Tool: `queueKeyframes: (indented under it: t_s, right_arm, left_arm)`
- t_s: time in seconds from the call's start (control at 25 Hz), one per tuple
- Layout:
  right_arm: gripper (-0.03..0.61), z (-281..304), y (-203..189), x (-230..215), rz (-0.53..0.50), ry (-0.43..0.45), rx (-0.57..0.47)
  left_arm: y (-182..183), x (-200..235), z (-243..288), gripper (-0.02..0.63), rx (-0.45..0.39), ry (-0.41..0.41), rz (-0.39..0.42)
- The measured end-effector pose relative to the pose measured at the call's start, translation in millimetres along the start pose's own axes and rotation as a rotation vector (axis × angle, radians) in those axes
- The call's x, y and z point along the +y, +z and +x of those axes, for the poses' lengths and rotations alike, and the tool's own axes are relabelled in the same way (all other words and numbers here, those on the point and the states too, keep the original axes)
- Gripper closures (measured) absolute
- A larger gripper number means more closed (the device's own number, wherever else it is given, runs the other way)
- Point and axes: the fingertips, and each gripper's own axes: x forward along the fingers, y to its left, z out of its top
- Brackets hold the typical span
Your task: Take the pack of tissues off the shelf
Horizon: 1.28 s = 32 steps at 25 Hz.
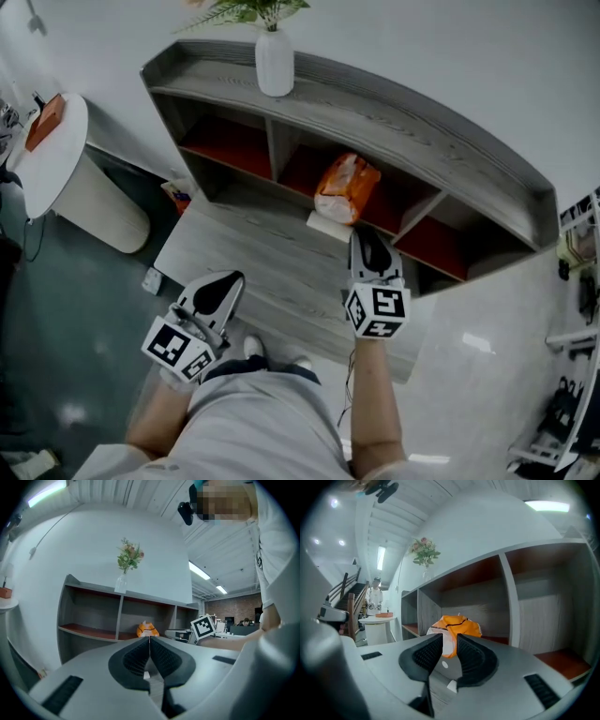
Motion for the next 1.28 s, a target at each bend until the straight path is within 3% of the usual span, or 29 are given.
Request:
queueKeyframes:
  t_s: [0.16, 0.52, 0.72, 1.0, 1.28]
  right_arm:
    - [0.481, 30.0, -3.0, 0.9, -0.016, 0.01, 0.033]
    - [0.472, 72.0, -19.4, -10.1, 0.008, -0.016, 0.126]
    - [0.528, 72.1, -21.4, -14.3, 0.04, -0.031, 0.12]
    - [0.551, 54.2, -14.5, -9.9, 0.051, -0.032, 0.096]
    - [0.555, 17.6, -11.1, -1.7, 0.097, -0.028, 0.081]
  left_arm:
    - [-1.9, 16.7, -5.1, 0.597, -0.016, 0.026, -0.057]
    - [-7.5, 39.9, -13.7, 0.597, 0.0, 0.097, -0.061]
    - [-9.2, 40.4, -15.2, 0.597, -0.001, 0.105, -0.066]
    - [-11.4, 33.0, -11.4, 0.597, 0.005, 0.072, -0.074]
    - [-11.0, 14.2, -0.5, 0.597, 0.009, -0.018, -0.077]
